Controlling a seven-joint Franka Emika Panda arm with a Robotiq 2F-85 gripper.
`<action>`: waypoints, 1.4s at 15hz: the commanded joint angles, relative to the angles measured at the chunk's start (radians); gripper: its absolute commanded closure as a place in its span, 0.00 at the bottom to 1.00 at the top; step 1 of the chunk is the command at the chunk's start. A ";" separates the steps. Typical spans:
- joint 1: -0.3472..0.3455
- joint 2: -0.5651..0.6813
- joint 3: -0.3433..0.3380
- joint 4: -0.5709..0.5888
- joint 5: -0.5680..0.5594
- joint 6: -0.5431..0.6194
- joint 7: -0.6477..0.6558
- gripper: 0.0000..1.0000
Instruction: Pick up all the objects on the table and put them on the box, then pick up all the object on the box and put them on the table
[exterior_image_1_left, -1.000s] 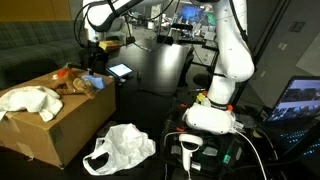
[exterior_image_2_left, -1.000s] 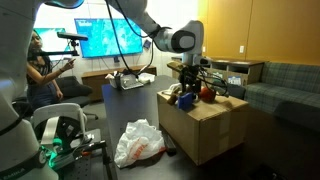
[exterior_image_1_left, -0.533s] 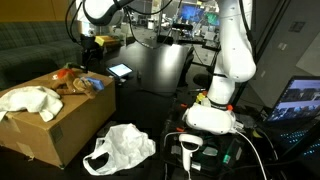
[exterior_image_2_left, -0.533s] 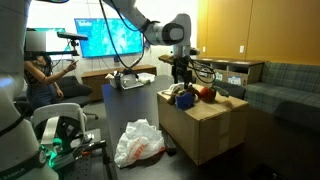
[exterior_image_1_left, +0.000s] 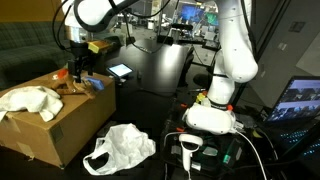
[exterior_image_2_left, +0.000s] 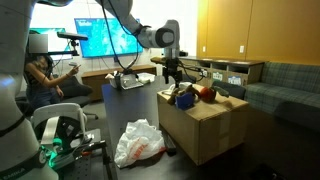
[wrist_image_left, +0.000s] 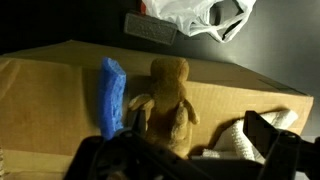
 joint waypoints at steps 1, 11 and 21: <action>0.004 0.053 0.009 0.062 -0.020 0.004 -0.012 0.00; 0.013 0.173 -0.035 0.158 -0.116 0.056 0.001 0.00; 0.007 0.260 -0.031 0.249 -0.108 0.044 -0.036 0.00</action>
